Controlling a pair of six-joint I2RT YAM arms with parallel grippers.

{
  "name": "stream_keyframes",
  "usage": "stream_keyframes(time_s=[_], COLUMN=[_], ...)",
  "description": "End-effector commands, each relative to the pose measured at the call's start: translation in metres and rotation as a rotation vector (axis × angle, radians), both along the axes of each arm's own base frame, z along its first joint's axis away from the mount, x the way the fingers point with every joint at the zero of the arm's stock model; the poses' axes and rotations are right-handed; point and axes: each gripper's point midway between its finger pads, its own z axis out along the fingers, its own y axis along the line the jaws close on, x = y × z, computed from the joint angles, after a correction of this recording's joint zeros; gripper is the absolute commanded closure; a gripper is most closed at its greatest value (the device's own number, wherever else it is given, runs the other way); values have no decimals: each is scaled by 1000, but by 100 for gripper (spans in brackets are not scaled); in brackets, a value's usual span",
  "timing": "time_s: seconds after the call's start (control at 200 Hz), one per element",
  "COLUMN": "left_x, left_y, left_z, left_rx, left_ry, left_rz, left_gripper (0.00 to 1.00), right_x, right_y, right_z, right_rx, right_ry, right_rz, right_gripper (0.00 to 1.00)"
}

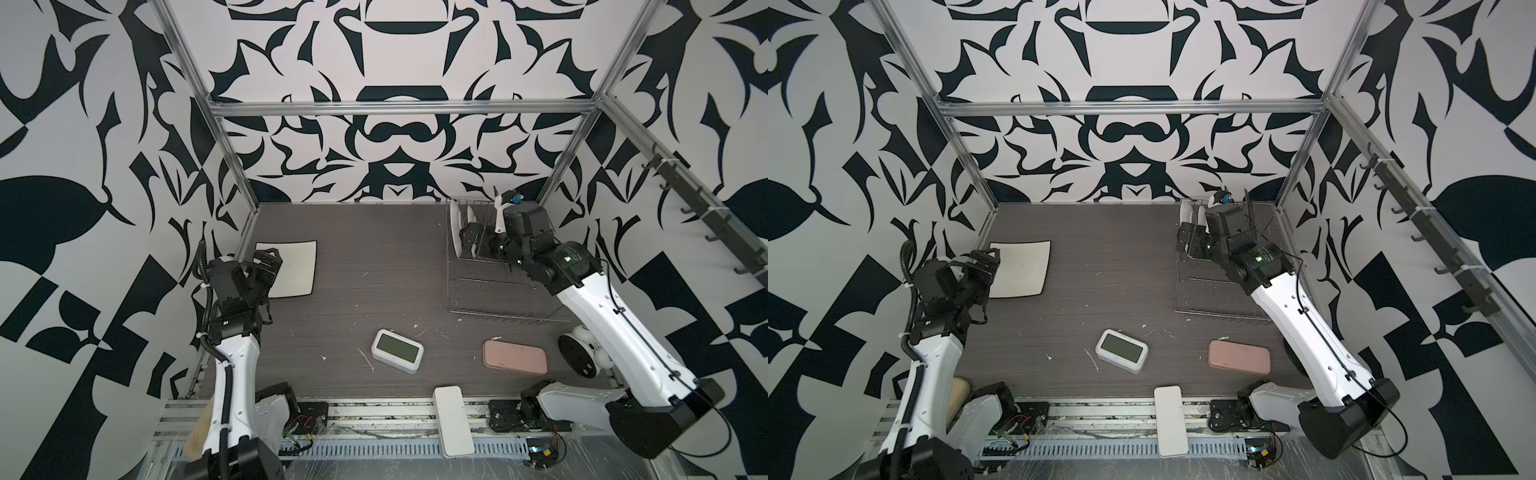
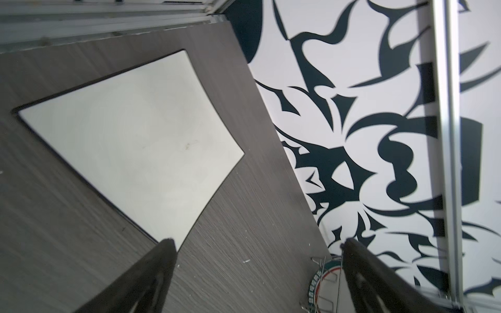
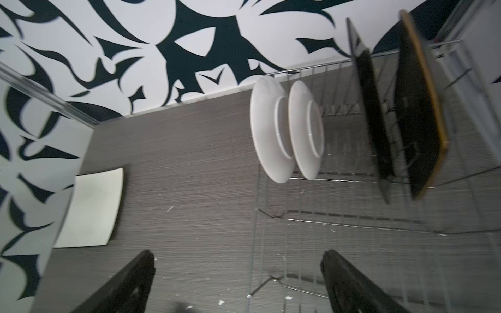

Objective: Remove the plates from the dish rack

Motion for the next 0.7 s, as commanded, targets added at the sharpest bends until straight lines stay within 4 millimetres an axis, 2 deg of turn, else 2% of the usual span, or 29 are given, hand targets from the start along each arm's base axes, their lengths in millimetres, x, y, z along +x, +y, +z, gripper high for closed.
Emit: stream_keyframes(time_s=[0.0,0.115,0.355,0.56,0.695], left_x=[-9,-15,-23,-20,-19], left_y=[-22,-49,-99,-127,-132], left_z=[17,19,8,-1,-6], left_rx=[65,102,162,168,170], left_ry=[-27,-48,-55,-50,-52], left_rz=[-99,-170,-303,-376,-362], left_gripper=[1,1,1,1,1], right_x=[6,15,35,42,47], right_y=[-27,-34,-37,-45,-52], right_z=[8,4,-7,-20,-23], right_rx=[-186,-266,-365,-448,-503], right_ry=[-28,-17,23,108,117], right_rz=[-73,-98,-122,-126,-152], right_gripper=[0,0,0,2,5])
